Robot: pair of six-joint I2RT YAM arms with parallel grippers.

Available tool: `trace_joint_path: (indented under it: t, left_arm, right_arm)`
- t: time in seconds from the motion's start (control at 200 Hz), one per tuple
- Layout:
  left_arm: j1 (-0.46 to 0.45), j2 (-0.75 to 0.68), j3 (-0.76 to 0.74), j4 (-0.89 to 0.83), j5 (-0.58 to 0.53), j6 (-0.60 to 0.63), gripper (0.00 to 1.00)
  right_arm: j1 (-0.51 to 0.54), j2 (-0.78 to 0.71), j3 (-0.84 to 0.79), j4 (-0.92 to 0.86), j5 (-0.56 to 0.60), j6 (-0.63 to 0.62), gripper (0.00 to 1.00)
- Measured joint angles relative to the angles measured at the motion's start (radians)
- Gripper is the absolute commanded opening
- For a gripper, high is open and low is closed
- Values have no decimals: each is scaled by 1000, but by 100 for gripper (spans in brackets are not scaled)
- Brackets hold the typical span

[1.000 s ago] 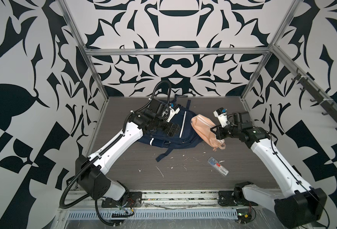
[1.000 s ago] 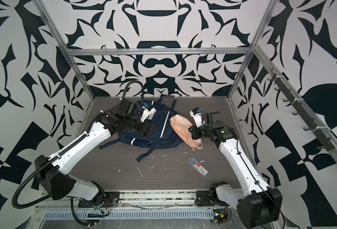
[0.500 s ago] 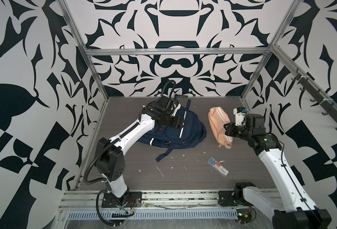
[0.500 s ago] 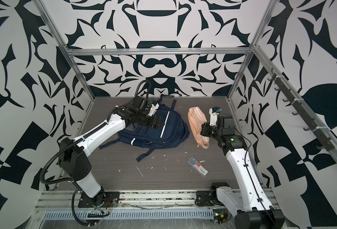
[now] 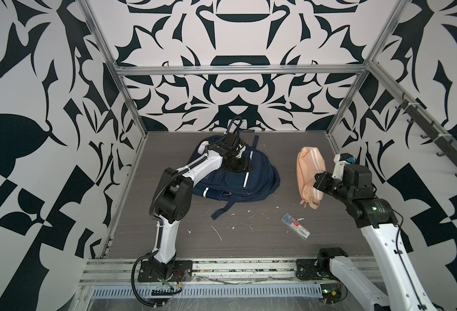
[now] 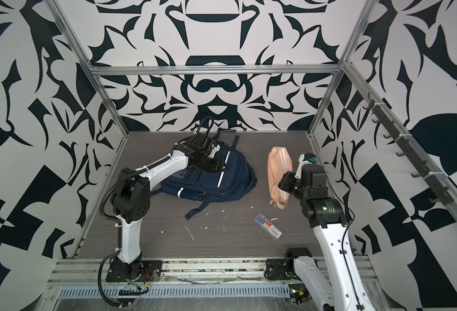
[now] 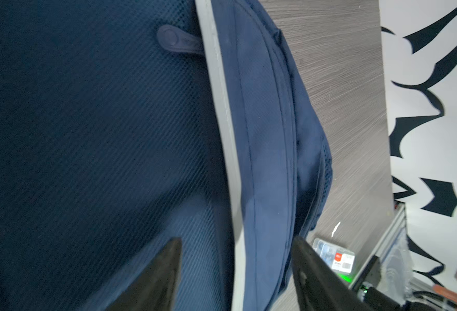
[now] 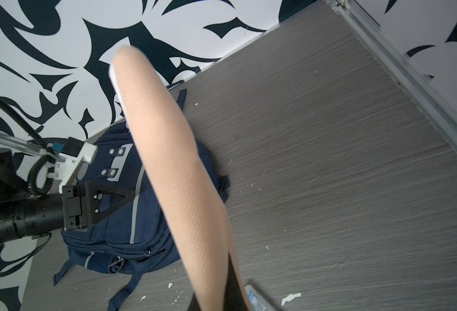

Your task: Pack the student bag

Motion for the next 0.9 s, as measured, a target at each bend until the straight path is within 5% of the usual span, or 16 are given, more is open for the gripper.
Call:
trace_joint_path:
  t: [0.42,0.705,0.9]
  left_arm:
    - [-2,57,-133,418,184,-312,46]
    - [-1,69,-156,497,199,-387,0]
    - [1,41,-156,488,207,-368,0]
  right_arm:
    - [0,33,-12,-7,27,24,0]
    - [0,80,-11,3,26,23,0]
    - [0,84,-13,27,25,36,0]
